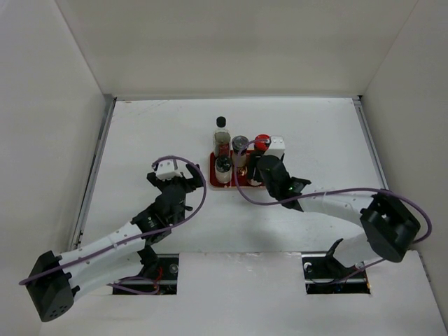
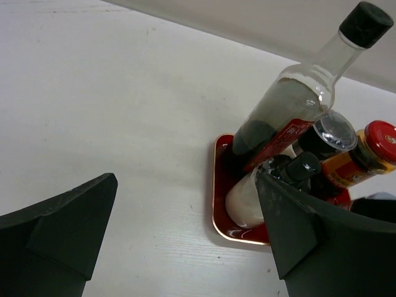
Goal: Organize the condiment bottles
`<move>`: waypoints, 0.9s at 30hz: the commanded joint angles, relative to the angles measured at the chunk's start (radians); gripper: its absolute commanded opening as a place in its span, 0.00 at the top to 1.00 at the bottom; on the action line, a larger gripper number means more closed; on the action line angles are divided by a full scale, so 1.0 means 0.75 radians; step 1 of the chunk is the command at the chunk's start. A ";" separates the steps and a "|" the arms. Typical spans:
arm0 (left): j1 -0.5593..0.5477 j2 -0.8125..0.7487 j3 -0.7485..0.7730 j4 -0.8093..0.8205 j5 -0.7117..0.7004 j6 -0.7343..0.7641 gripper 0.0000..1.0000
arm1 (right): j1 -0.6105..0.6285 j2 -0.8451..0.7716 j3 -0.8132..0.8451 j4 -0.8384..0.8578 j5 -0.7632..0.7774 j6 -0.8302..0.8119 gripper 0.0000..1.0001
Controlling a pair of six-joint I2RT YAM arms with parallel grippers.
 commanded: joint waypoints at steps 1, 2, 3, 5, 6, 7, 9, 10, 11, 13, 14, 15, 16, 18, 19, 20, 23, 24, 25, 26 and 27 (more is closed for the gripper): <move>0.000 0.015 -0.021 0.015 0.009 -0.030 0.00 | 0.017 0.045 0.143 0.257 0.049 -0.042 0.52; 0.006 0.021 -0.022 0.013 0.009 -0.036 0.00 | 0.017 0.073 0.151 0.275 0.055 -0.044 0.52; 0.008 0.023 -0.022 0.007 0.009 -0.042 0.00 | 0.017 0.100 0.155 0.289 0.057 -0.044 0.52; -0.006 0.013 -0.036 0.015 0.011 -0.058 0.00 | 0.023 0.157 0.159 0.318 0.070 -0.044 0.51; -0.008 0.009 -0.044 0.019 0.011 -0.063 0.00 | 0.029 0.178 0.159 0.320 0.082 -0.046 0.51; -0.006 0.005 -0.048 0.019 0.011 -0.065 0.00 | 0.036 0.194 0.157 0.328 0.102 -0.052 0.50; 0.012 -0.009 -0.046 0.007 0.025 -0.065 0.00 | 0.042 0.217 0.155 0.328 0.135 -0.048 0.46; 0.014 -0.022 -0.046 0.007 0.033 -0.065 0.00 | 0.044 0.219 0.155 0.326 0.139 -0.044 0.42; 0.010 -0.036 -0.048 0.009 0.051 -0.069 0.00 | 0.052 0.219 0.151 0.326 0.143 -0.044 0.36; 0.004 -0.056 -0.056 0.015 0.066 -0.069 0.00 | 0.064 0.207 0.147 0.320 0.150 -0.054 0.27; 0.006 -0.057 -0.054 0.009 0.066 -0.069 0.00 | 0.064 0.190 0.149 0.314 0.150 -0.058 0.22; 0.016 -0.059 -0.048 0.005 0.070 -0.067 0.00 | 0.064 0.162 0.149 0.304 0.150 -0.060 0.15; 0.024 -0.063 -0.042 -0.006 0.070 -0.067 0.00 | 0.068 0.121 0.145 0.294 0.147 -0.058 0.07; 0.018 -0.073 -0.030 -0.034 0.080 -0.069 0.00 | 0.089 0.015 0.131 0.261 0.149 -0.066 0.00; 0.016 -0.071 -0.026 -0.048 0.086 -0.069 0.00 | 0.095 -0.048 0.121 0.241 0.150 -0.081 0.00; 0.020 -0.063 -0.018 -0.063 0.090 -0.069 0.00 | 0.097 -0.102 0.110 0.226 0.154 -0.091 0.00; 0.059 0.003 0.040 -0.140 0.088 -0.071 0.00 | 0.081 -0.314 0.049 0.181 0.162 -0.109 0.00; 0.067 0.019 0.062 -0.175 0.097 -0.081 0.00 | 0.050 -0.388 0.021 0.163 0.162 -0.113 0.00; 0.065 0.027 0.074 -0.202 0.097 -0.095 0.00 | 0.007 -0.453 -0.010 0.144 0.162 -0.113 0.00; 0.057 0.035 0.085 -0.230 0.099 -0.112 0.00 | -0.038 -0.517 -0.045 0.126 0.162 -0.107 0.00; 0.055 0.046 0.099 -0.251 0.107 -0.118 0.00 | -0.093 -0.574 -0.086 0.120 0.162 -0.099 0.00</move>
